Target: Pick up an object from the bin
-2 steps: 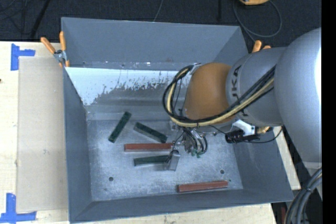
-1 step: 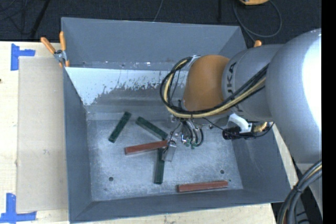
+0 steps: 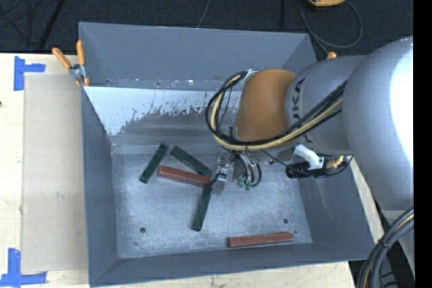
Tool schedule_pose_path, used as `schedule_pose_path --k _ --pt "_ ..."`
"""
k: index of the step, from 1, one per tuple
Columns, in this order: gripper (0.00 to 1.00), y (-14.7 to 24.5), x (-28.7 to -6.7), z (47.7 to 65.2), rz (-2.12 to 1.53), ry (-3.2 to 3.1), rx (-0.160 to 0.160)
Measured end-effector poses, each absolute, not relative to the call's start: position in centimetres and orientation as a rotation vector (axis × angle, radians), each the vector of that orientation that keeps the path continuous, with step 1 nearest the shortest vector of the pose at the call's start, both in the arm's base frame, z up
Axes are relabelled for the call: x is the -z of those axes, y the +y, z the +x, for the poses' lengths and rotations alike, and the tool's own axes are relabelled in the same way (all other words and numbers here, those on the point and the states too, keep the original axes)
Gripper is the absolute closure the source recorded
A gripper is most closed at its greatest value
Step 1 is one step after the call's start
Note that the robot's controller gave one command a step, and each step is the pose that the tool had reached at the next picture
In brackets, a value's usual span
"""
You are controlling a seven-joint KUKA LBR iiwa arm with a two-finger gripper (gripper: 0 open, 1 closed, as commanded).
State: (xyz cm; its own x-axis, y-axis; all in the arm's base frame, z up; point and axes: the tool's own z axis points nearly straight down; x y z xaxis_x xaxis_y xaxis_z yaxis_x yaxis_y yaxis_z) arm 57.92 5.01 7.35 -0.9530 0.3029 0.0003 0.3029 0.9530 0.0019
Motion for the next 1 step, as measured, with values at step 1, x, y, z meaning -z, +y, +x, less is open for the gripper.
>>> schedule_pose_path --k 1 --pt "1.00 5.41 -7.40 58.09 -0.400 3.102 0.002"
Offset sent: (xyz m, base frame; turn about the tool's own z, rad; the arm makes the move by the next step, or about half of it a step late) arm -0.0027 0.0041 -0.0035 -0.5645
